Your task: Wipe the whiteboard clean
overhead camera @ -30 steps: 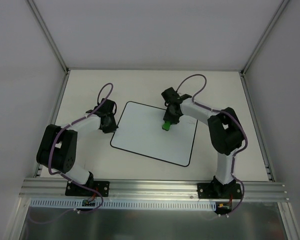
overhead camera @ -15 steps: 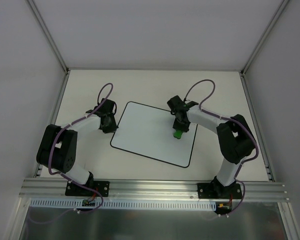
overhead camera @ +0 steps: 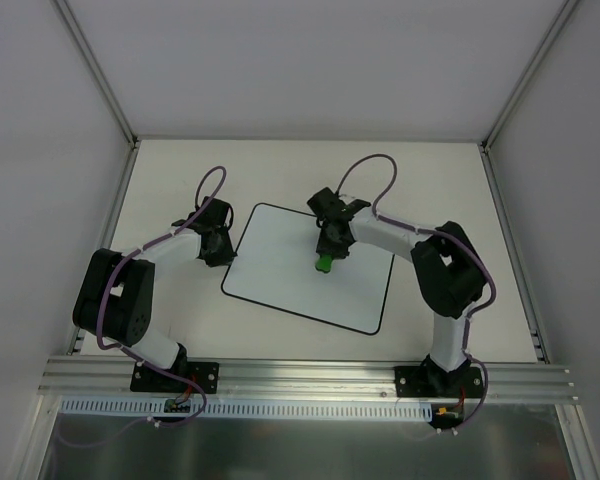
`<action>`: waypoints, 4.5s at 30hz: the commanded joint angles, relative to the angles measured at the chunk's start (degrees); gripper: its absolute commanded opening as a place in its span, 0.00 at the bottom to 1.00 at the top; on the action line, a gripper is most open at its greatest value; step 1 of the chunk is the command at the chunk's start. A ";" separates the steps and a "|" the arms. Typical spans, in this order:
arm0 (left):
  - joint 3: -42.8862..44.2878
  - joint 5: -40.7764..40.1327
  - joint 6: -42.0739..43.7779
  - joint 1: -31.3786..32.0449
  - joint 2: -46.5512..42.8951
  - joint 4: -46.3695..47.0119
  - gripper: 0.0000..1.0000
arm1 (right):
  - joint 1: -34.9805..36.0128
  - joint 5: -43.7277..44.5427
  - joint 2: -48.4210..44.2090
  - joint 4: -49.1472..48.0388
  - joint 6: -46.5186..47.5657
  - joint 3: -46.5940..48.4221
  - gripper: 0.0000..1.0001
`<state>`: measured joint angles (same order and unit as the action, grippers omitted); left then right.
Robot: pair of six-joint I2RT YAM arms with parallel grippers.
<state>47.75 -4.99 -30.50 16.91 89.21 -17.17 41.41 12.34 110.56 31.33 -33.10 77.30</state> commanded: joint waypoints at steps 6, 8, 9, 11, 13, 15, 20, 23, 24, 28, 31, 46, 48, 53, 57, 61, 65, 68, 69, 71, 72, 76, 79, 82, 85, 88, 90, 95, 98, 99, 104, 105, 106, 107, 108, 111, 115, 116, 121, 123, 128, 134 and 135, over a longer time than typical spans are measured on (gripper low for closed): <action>-2.13 0.16 -0.17 0.67 1.85 -5.33 0.00 | -16.70 7.00 -5.09 7.95 -5.39 -6.72 0.00; -2.22 0.07 -0.17 0.67 1.85 -5.42 0.00 | -19.94 5.77 -5.71 8.13 -6.36 -7.25 0.00; -2.31 0.07 -0.17 0.67 1.76 -5.33 0.00 | -21.01 4.90 -5.88 8.13 -6.62 -7.51 0.00; -2.22 -0.01 -0.17 0.67 1.67 -5.42 0.00 | -23.29 3.93 -6.23 8.22 -7.58 -8.65 0.00; -2.22 -0.02 -0.17 0.67 1.49 -5.42 0.00 | -24.53 3.31 -6.68 8.31 -8.12 -10.06 0.00; -2.22 -0.02 -0.17 0.67 1.58 -5.42 0.00 | -25.76 3.39 -7.38 8.31 -8.64 -10.94 0.00; -2.04 0.16 -0.26 0.67 1.76 -5.59 0.00 | -25.76 3.49 -8.35 8.22 -9.26 -12.26 0.00; -1.96 0.60 -0.35 0.67 1.67 -5.51 0.00 | -24.72 1.39 -8.26 6.73 -8.39 -12.70 0.00; -1.96 0.60 -0.44 0.67 1.58 -5.51 0.00 | -24.01 0.85 -7.91 6.38 -7.77 -11.65 0.00; -1.69 1.30 -0.44 0.67 1.67 -5.51 0.00 | -19.88 -3.63 -5.19 4.44 -4.34 -6.92 0.00; -1.78 1.13 -0.44 0.67 1.67 -5.51 0.00 | -16.11 -8.46 -0.89 3.91 -2.23 -2.00 0.00; -1.87 1.04 -0.52 0.67 1.32 -5.60 0.00 | -24.70 -2.94 -7.19 4.18 -1.53 -9.08 0.00; -1.87 0.95 -0.52 0.67 1.23 -5.68 0.00 | -27.51 -2.49 -8.43 4.26 -0.04 -9.97 0.00; -1.69 0.95 -0.61 0.58 0.62 -5.60 0.00 | -31.11 -1.01 -13.51 4.35 4.88 -10.94 0.00; -1.43 1.13 -0.70 0.58 -0.17 -5.68 0.00 | -35.34 0.75 -18.26 4.35 6.64 -11.99 0.00; -1.16 1.39 -0.70 0.67 -0.26 -5.77 0.00 | -40.96 0.94 -19.95 4.35 9.71 -12.26 0.00; -0.90 1.30 -0.70 0.58 -0.26 -5.77 0.00 | -46.50 -1.34 -17.84 4.35 12.44 -11.21 0.01; -0.73 1.48 -0.79 0.58 -0.09 -5.86 0.00 | -48.87 -1.61 -15.12 4.35 13.76 -10.06 0.02; -0.73 1.57 -0.79 0.58 0.00 -5.86 0.00 | -49.14 -1.70 -14.33 4.35 14.11 -9.71 0.02; -0.72 1.48 -0.87 0.58 -0.18 -5.86 0.00 | -49.67 -2.05 -12.05 4.26 14.47 -9.01 0.04; -0.64 1.48 -0.88 0.58 -0.18 -5.95 0.00 | -49.84 -2.23 -11.43 4.26 14.64 -8.92 0.05; -0.55 1.39 -0.88 0.67 -0.35 -5.95 0.00 | -50.46 -3.37 -10.11 2.77 14.56 -9.80 0.15; -0.37 1.65 -0.96 0.67 -0.44 -6.03 0.00 | -51.16 -4.17 -9.58 2.24 14.56 -10.41 0.28; -0.11 2.27 -0.88 0.58 -0.53 -6.03 0.01 | -51.25 -3.46 -9.84 2.24 15.08 -11.03 0.39; 0.24 2.53 -0.88 0.58 -1.05 -6.21 0.08 | -51.25 -3.55 -12.29 1.89 15.52 -12.34 0.61; 0.68 2.80 -0.96 0.67 -2.28 -6.56 0.15 | -51.25 -4.60 -15.37 1.63 16.31 -13.49 0.84; 1.29 2.88 -0.96 0.67 -3.16 -6.82 0.18 | -51.25 -4.87 -19.67 2.24 16.84 -13.93 0.91; 5.06 2.71 -0.09 0.58 -7.81 -10.25 0.41 | -51.25 -6.71 -31.97 4.88 19.56 -14.02 0.96; 8.84 2.62 1.23 0.58 -11.77 -13.66 0.67 | -51.25 -9.08 -41.46 5.84 23.95 -12.53 0.99; 9.81 2.45 1.67 0.58 -13.08 -14.72 0.76 | -51.16 -9.78 -46.18 6.37 25.18 -11.91 0.99; 14.82 0.08 6.49 0.58 -24.68 -19.21 0.99 | -51.25 -10.67 -58.78 9.97 32.39 -7.08 0.99; 15.44 -0.36 7.20 0.58 -26.52 -20.61 0.99 | -51.16 -11.63 -60.62 10.50 32.66 -6.38 0.99; 15.97 -0.72 8.17 0.58 -30.55 -21.15 0.99 | -51.25 -11.72 -64.21 11.29 33.10 -4.72 0.99; 17.19 -1.76 9.92 0.58 -32.67 -21.85 0.99 | -51.16 -11.90 -65.90 12.17 35.71 -3.92 0.99; 17.81 -2.38 10.72 0.58 -34.70 -22.90 0.99 | -51.16 -14.07 -67.65 12.52 36.70 -3.39 0.99; 20.10 -5.27 14.41 0.67 -43.57 -24.40 0.99 | -50.82 -13.66 -73.72 13.58 40.03 -1.19 0.99; 23.70 -8.45 17.93 0.58 -54.83 -27.47 0.99 | -49.14 -15.32 -79.88 13.58 41.28 0.13 0.99; 25.19 -8.63 18.98 0.58 -56.41 -27.74 0.99 | -48.88 -15.24 -80.76 13.58 41.36 0.83 0.99; 28.71 -8.46 20.83 0.58 -64.14 -29.41 0.99 | -45.72 -13.92 -85.94 13.58 42.59 2.16 0.99; 29.42 -7.93 21.97 0.58 -65.47 -30.20 0.99 | -44.06 -13.31 -87.00 13.58 43.29 1.81 0.99; 28.98 -8.71 22.94 0.58 -69.78 -31.70 0.99 | -41.50 -10.32 -90.61 13.58 44.96 -0.48 0.99; 27.14 -9.51 21.63 0.67 -72.07 -32.05 0.99 | -38.77 -9.18 -93.16 13.41 46.20 -0.83 0.99; 26.96 -9.33 21.45 0.67 -72.07 -32.05 0.99 | -38.42 -8.91 -93.51 13.40 46.29 -0.83 0.99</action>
<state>75.53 -13.34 -9.54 16.95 17.45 -49.06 1.98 1.67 17.96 45.87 11.18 76.47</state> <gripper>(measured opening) 0.989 0.991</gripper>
